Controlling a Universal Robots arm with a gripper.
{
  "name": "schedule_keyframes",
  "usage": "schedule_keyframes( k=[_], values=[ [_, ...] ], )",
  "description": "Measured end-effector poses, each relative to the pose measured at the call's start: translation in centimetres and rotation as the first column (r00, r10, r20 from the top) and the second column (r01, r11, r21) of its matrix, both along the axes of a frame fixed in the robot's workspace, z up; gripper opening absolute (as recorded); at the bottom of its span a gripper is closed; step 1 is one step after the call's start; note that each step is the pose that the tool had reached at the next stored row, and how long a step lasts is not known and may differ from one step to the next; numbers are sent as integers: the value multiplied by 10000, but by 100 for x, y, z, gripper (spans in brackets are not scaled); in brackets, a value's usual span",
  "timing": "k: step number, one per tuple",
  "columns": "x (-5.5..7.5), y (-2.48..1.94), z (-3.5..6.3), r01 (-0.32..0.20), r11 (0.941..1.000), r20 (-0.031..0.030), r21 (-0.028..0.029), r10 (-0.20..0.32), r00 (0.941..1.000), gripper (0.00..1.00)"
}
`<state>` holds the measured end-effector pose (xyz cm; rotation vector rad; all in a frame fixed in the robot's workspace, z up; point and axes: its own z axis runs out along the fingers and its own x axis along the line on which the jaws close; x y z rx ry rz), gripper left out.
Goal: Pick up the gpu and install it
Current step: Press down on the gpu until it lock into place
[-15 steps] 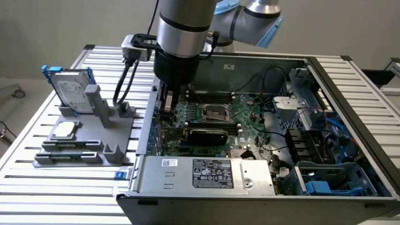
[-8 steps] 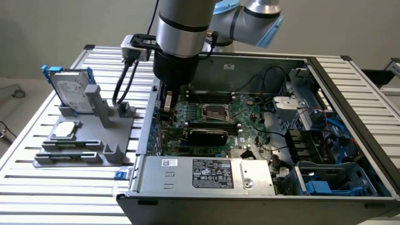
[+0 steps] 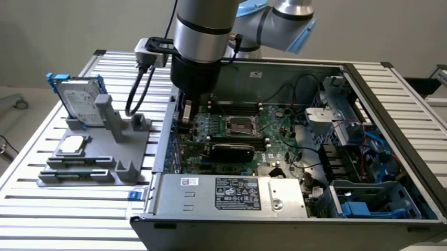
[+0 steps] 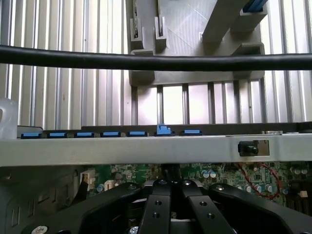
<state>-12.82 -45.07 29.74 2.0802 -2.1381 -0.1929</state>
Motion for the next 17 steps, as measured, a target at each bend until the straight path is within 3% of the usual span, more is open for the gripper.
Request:
schedule_keyframes(
  k=[8, 17],
  values=[
    [-33, 1, 1, 4, 10000, -7, -19, -4, 10000, 11],
    [-29, 4, -1, 1, 9998, 7, -189, 0, 10000, 11]
  ],
)
